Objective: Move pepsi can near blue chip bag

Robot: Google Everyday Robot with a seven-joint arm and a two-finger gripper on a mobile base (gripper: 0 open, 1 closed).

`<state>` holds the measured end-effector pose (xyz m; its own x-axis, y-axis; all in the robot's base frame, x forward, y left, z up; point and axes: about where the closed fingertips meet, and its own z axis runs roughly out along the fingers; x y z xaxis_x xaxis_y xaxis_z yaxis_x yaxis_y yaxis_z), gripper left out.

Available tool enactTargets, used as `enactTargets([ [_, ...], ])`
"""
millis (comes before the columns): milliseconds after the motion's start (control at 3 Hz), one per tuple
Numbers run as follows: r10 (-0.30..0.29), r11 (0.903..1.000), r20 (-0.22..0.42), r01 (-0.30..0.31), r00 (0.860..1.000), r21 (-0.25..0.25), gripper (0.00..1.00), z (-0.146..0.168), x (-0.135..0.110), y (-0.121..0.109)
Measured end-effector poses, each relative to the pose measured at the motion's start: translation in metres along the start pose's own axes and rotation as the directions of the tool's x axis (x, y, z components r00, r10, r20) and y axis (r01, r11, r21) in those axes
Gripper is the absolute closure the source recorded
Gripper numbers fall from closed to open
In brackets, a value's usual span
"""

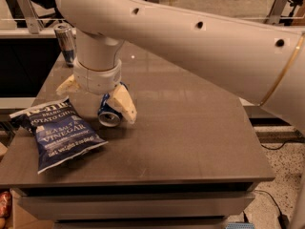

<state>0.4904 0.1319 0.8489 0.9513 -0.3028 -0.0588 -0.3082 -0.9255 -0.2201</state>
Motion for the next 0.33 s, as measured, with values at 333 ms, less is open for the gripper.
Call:
enactTargets([
  [333,-0.002,1.0,0.002,0.002,1.0,0.002,0.0,-0.0004,0.0002,-0.0004],
])
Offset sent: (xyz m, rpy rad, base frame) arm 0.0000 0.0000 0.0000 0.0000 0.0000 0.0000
